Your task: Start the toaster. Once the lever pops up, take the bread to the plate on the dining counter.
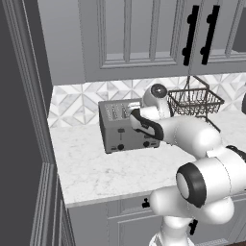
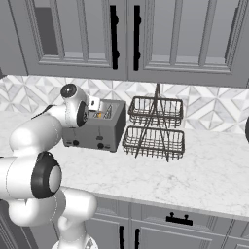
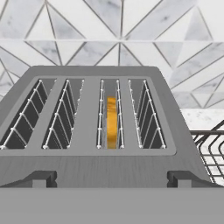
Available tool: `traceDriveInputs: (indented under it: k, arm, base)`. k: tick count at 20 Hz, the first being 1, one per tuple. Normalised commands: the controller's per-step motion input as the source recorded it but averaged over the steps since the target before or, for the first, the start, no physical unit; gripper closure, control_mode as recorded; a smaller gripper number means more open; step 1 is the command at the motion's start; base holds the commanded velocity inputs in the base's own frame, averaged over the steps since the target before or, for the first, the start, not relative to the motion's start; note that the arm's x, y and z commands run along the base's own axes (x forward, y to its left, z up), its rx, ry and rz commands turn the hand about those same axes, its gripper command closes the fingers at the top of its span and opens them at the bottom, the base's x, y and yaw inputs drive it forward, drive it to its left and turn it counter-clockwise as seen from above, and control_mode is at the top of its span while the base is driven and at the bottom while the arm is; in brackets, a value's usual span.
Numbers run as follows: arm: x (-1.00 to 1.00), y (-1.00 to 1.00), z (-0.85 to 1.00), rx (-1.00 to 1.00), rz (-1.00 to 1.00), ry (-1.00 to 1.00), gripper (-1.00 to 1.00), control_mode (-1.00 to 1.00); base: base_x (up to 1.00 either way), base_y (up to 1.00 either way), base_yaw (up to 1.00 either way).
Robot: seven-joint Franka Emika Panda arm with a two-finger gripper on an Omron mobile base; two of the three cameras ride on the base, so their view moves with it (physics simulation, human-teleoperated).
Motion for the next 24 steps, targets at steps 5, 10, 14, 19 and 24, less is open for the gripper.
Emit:
traceDriveInputs:
  k: [5, 10, 14, 19, 24]
  arm:
    - [0.00, 0.00, 0.00, 0.00, 0.00, 0.00, -1.00, -1.00]
    - [0.00, 0.00, 0.00, 0.00, 0.00, 0.00, -1.00, -1.00]
    - [0.00, 0.00, 0.00, 0.00, 0.00, 0.00, -1.00, -1.00]
    - [0.00, 0.00, 0.00, 0.00, 0.00, 0.00, -1.00, -1.00]
    - [0.00, 0.00, 0.00, 0.00, 0.00, 0.00, -1.00, -1.00]
  base:
    - [0.00, 0.00, 0.00]
    - [0.00, 0.00, 0.00]
    - [0.00, 0.00, 0.00]
    - [0.00, 0.00, 0.00]
    - [0.00, 0.00, 0.00]
